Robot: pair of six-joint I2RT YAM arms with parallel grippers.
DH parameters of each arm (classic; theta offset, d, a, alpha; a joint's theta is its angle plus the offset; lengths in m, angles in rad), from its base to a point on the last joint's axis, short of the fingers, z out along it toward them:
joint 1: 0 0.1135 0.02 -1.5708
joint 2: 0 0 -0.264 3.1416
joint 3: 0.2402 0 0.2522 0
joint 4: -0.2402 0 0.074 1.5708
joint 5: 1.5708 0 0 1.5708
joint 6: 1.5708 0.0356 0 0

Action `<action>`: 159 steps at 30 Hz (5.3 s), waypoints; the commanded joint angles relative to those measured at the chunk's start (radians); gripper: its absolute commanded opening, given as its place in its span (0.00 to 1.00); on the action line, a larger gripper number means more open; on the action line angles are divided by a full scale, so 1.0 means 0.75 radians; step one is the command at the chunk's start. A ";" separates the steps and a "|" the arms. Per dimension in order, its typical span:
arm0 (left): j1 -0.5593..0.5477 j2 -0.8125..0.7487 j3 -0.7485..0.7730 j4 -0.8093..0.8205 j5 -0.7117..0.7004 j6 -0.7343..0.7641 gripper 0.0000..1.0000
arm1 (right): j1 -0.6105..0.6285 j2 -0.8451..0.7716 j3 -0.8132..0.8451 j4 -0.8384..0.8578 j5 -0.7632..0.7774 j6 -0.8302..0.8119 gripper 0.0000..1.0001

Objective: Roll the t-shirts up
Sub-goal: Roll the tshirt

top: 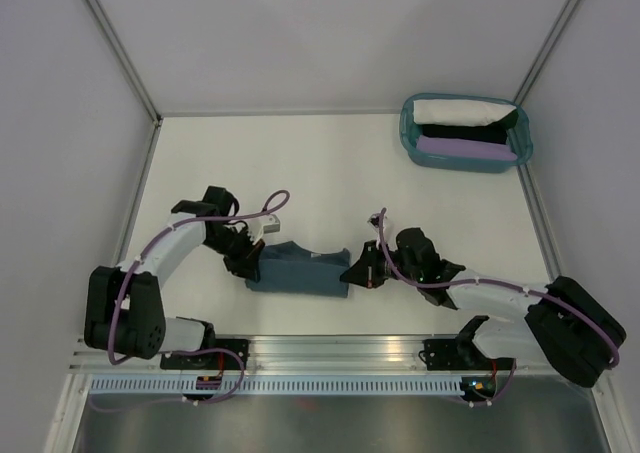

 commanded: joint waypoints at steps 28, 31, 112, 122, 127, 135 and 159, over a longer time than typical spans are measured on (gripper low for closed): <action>0.058 0.278 0.118 0.066 -0.062 -0.215 0.02 | -0.155 -0.028 0.575 -0.960 0.293 -0.631 0.49; 0.058 0.270 0.118 0.068 -0.060 -0.217 0.02 | -0.017 -0.089 0.651 -1.014 0.575 -0.891 0.51; -0.274 -0.389 -0.090 0.103 -0.185 0.697 1.00 | 0.260 0.463 0.664 -0.807 -0.390 -1.165 0.00; -0.274 -0.148 -0.101 0.146 -0.300 0.743 0.42 | 0.197 0.522 0.719 -0.887 -0.523 -1.233 0.03; -0.261 -0.123 -0.034 0.020 -0.218 0.740 0.02 | 0.190 0.427 0.733 -0.913 -0.281 -1.090 0.37; -0.186 0.047 0.147 -0.239 -0.105 0.759 0.02 | 0.219 0.052 0.435 -0.638 0.015 -1.063 0.89; 0.007 0.200 0.212 -0.449 -0.042 1.051 0.03 | 0.495 0.492 0.535 -0.494 0.465 -1.315 0.80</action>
